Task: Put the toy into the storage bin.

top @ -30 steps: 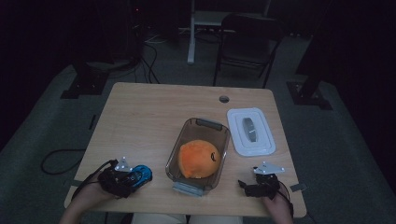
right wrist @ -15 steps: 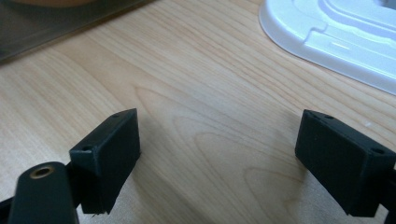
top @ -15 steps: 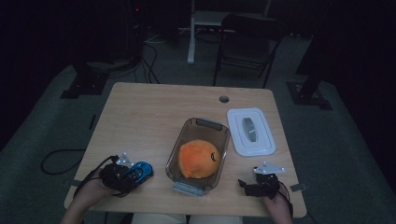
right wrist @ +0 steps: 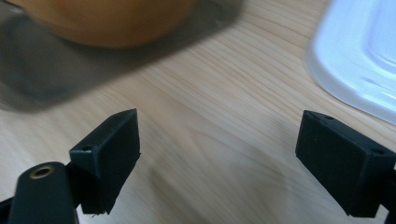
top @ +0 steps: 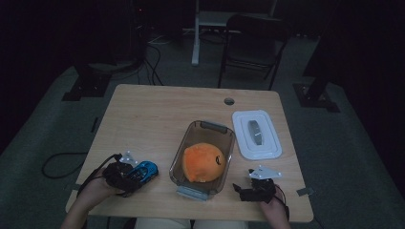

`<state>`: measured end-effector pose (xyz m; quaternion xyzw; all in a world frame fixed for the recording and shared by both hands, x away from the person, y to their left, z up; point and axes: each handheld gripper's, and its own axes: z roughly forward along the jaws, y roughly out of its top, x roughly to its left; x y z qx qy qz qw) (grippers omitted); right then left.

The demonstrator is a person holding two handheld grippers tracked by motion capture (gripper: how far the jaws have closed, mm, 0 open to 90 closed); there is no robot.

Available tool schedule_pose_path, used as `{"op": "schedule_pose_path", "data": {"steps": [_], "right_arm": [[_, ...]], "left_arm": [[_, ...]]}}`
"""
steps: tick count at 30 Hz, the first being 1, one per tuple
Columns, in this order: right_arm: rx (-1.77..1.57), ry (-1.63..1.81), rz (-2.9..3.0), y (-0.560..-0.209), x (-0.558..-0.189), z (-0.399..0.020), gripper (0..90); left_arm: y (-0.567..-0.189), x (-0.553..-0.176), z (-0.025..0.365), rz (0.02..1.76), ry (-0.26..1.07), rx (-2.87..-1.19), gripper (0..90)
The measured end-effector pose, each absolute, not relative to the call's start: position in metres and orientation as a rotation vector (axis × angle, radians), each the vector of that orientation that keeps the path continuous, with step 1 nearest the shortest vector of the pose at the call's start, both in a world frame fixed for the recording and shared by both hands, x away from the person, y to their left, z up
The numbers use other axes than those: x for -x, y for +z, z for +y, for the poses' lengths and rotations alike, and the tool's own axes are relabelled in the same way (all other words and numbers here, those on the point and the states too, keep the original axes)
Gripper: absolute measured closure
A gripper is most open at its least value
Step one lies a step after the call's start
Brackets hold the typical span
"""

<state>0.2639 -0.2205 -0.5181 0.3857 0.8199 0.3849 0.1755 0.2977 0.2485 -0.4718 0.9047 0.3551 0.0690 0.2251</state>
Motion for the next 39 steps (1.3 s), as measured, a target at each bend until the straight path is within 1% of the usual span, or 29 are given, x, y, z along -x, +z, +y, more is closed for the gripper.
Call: {"op": "schedule_pose_path", "data": {"steps": [4, 8, 15, 18, 20, 21, 22, 23, 25, 27, 30, 36, 39], "right_arm": [[-1.039, 1.130, 2.369, -0.517, -0.265, -0.197, 13.1], [-0.997, 1.157, 2.389, -0.515, -0.267, -0.182, 13.0], [-0.993, 1.179, 2.394, -0.514, -0.272, -0.169, 12.9], [-0.977, 1.168, 2.398, -0.515, -0.274, -0.156, 12.4], [-0.979, 1.150, 2.398, -0.516, -0.275, -0.146, 12.3], [-0.979, 1.150, 2.398, -0.516, -0.275, -0.146, 12.3], [-0.983, 1.136, 2.402, -0.516, -0.277, -0.139, 12.2], [-0.983, 1.136, 2.402, -0.516, -0.277, -0.139, 12.2], [-1.017, 1.128, 2.402, -0.516, -0.280, -0.126, 11.5], [-1.041, 1.114, 2.403, -0.516, -0.284, -0.118, 11.5], [-1.049, 1.091, 2.384, -0.516, -0.289, -0.105, 11.5], [-1.057, 1.106, 2.372, -0.516, -0.290, -0.104, 11.5], [-1.076, 1.097, 2.361, -0.517, -0.288, -0.115, 11.5]], "left_arm": [[-0.461, -0.302, 0.246, 0.969, 0.196, -2.484, 28.8], [-0.454, -0.307, 0.247, 0.976, 0.208, -2.475, 28.8], [-0.435, -0.314, 0.249, 0.991, 0.246, -2.462, 28.8], [-0.425, -0.319, 0.253, 1.011, 0.261, -2.452, 28.8], [-0.411, -0.325, 0.257, 1.019, 0.287, -2.458, 28.8], [-0.411, -0.325, 0.257, 1.019, 0.287, -2.458, 28.8], [-0.401, -0.330, 0.258, 1.027, 0.307, -2.451, 28.8], [-0.401, -0.330, 0.258, 1.027, 0.307, -2.451, 28.8], [-0.385, -0.336, 0.259, 1.033, 0.343, -2.436, 28.8], [-0.381, -0.338, 0.259, 1.038, 0.349, -2.430, 28.8], [-0.363, -0.343, 0.258, 1.040, 0.379, -2.402, 28.8], [-0.350, -0.346, 0.246, 1.014, 0.399, -2.390, 28.8], [-0.342, -0.347, 0.232, 0.971, 0.402, -2.393, 28.8]]}}
